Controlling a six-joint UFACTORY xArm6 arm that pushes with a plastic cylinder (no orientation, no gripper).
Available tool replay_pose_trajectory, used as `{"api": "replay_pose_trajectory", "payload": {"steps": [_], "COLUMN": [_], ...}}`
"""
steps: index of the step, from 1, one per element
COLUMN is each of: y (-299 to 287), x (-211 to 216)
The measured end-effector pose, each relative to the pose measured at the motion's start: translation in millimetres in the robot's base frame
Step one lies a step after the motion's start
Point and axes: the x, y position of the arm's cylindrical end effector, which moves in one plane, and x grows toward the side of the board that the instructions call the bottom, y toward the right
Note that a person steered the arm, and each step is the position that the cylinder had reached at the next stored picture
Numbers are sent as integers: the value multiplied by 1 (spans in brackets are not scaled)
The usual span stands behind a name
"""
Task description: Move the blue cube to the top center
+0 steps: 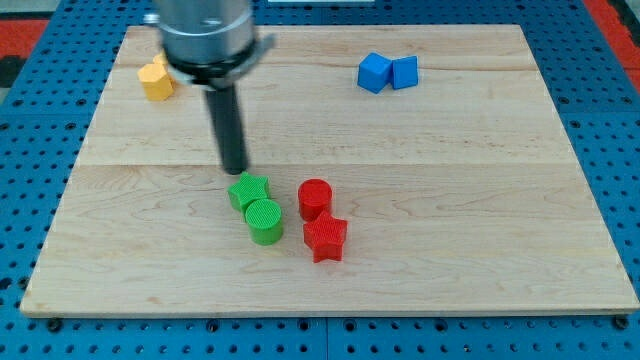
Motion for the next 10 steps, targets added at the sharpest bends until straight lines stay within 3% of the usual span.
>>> {"api": "replay_pose_trajectory", "payload": {"steps": [2,4,6,9,10], "y": [57,59,58,74,162], "x": [18,39,-1,-3,-45]}}
